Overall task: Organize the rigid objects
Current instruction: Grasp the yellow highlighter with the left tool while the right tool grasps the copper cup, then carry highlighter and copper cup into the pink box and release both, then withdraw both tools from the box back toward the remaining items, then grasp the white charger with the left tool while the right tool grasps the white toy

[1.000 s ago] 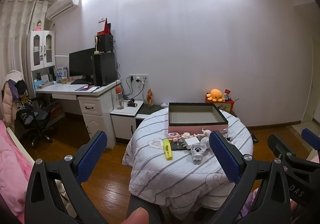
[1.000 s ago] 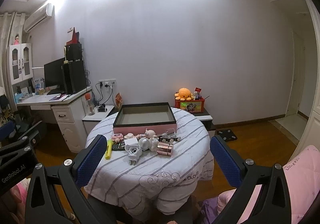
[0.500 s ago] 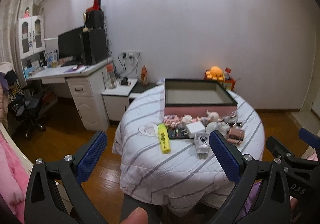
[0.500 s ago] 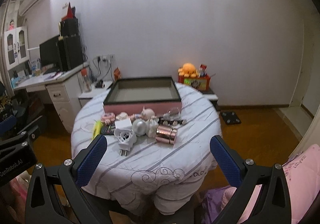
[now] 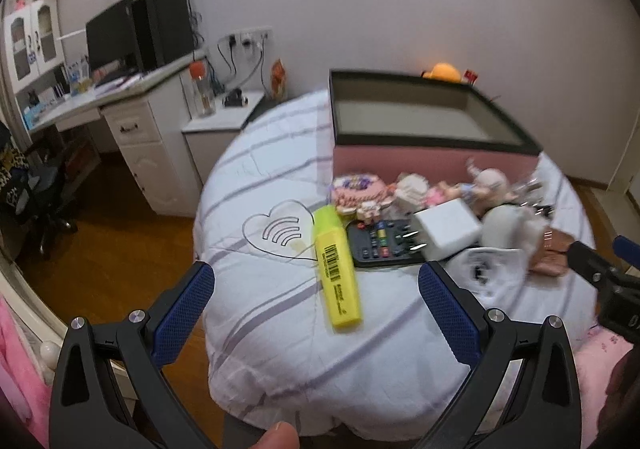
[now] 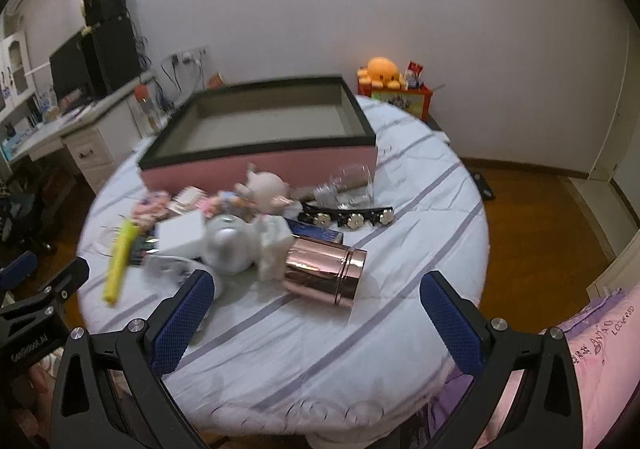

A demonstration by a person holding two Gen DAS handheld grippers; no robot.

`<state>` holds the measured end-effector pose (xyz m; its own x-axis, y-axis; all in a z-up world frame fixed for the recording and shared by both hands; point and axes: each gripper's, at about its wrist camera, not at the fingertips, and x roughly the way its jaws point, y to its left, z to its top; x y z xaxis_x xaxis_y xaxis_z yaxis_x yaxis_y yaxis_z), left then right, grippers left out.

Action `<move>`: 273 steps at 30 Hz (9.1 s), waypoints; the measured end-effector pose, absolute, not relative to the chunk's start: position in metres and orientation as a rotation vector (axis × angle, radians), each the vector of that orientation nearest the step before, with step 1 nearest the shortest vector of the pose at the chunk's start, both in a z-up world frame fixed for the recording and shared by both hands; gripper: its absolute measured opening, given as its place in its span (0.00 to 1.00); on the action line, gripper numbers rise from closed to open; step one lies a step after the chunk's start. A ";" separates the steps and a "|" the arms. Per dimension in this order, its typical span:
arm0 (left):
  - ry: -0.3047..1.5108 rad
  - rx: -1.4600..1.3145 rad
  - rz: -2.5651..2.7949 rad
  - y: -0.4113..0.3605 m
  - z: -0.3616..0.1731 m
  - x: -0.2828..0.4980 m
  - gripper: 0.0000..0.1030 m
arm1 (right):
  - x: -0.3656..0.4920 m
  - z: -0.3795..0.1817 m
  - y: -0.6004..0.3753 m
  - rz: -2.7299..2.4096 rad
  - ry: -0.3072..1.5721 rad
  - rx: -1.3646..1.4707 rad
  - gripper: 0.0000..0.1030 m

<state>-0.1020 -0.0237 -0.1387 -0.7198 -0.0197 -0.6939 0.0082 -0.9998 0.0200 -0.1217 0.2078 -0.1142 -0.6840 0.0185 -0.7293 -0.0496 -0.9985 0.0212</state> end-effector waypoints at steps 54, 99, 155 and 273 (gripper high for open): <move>0.064 1.292 -3.014 -0.051 -0.177 -0.142 0.14 | -0.156 -0.158 0.232 2.770 0.153 -1.405 0.56; 0.018 1.308 -3.010 0.044 -0.136 -0.374 0.53 | -0.393 -0.128 0.184 2.889 -0.010 -1.519 0.71; 0.112 0.772 -3.122 -0.021 -0.005 -0.068 1.00 | -0.092 0.020 0.187 3.109 0.122 -0.849 1.00; 0.225 1.265 -3.087 -0.001 -0.156 -0.161 0.69 | -0.170 -0.147 0.206 2.958 0.460 -1.490 0.59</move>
<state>-0.1610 -0.0012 -0.1561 -0.6961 0.2362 -0.6780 -0.1353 -0.9706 -0.1992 -0.1700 0.2061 -0.1469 -0.5865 -0.2991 -0.7527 0.0567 -0.9422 0.3303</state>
